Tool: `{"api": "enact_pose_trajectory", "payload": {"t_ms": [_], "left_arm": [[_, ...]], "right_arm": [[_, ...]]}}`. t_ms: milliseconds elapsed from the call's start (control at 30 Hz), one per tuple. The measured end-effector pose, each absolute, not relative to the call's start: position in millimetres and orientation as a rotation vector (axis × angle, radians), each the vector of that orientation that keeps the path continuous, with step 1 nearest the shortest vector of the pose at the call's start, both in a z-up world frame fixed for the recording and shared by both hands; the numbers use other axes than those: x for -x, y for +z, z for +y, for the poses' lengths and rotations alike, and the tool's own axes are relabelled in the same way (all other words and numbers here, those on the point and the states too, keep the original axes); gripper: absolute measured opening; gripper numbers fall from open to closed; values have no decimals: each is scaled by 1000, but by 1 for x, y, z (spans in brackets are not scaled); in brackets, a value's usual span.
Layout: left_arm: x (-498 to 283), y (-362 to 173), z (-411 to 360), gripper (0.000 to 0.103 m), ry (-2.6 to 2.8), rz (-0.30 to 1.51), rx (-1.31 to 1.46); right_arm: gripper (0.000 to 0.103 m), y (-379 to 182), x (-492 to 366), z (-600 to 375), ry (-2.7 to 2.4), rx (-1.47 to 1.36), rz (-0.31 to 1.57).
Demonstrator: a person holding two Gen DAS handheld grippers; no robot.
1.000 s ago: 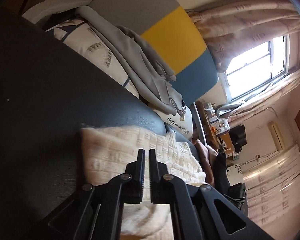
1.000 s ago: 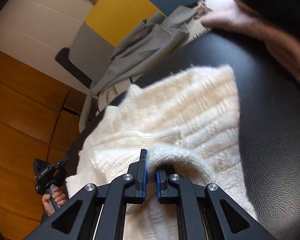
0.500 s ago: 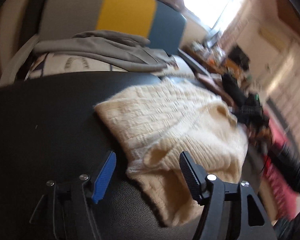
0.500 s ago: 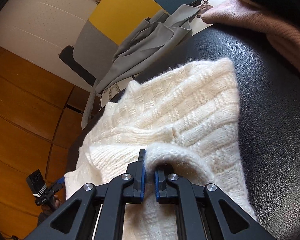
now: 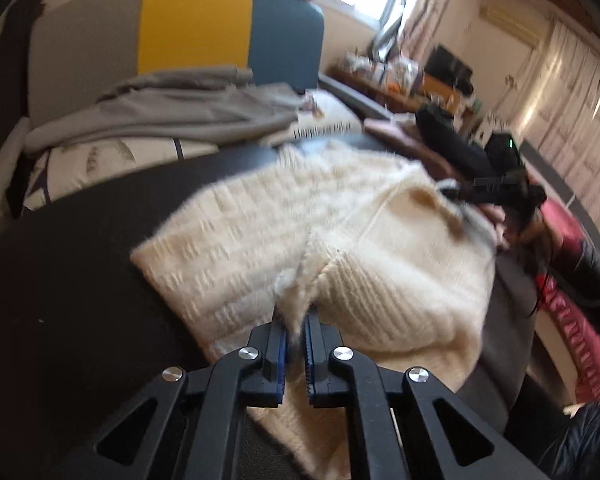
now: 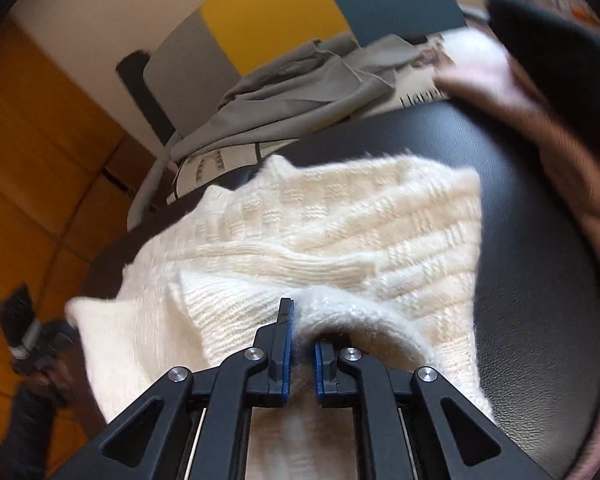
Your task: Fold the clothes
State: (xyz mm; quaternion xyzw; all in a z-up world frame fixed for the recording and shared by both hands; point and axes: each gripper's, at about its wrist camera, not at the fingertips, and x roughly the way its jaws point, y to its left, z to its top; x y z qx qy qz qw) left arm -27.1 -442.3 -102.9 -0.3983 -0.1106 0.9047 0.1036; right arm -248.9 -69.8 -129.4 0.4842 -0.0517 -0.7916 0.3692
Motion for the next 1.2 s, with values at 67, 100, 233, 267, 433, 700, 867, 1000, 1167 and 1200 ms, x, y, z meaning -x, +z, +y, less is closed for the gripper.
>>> {"api": "enact_pose_trajectory", "payload": {"t_ms": [67, 100, 233, 267, 433, 700, 867, 1000, 1167, 1200], "left_arm": [[25, -81, -447, 5, 2701, -385, 1096], [25, -71, -449, 5, 2716, -413, 1059], [41, -40, -458, 6, 2783, -499, 972], [49, -36, -460, 5, 2797, -521, 967], [97, -56, -471, 6, 2863, -543, 1152], [85, -130, -511, 26, 2904, -1017, 1157], [44, -159, -488, 31, 2835, -1156, 1080], [24, -191, -452, 30, 2780, -1086, 1206], [-24, -192, -435, 25, 2743, -1147, 1251], [-36, -191, -431, 25, 2739, -1161, 1261]], "right_arm": [[8, -114, 244, -72, -2044, -1200, -99], [8, -106, 241, -73, -2050, -1176, -88], [8, -72, 240, -79, -2084, -1072, -84], [8, -65, 241, -80, -2095, -1053, -86], [8, -82, 277, -86, -2106, -1147, -173], [40, -159, 304, -66, -1925, -1335, -540], [54, -178, 293, -50, -1808, -1214, -740], [54, -176, 263, -42, -1819, -1167, -682], [54, -170, 205, -17, -1806, -1166, -625], [54, -169, 192, -11, -1802, -1166, -622]]}}
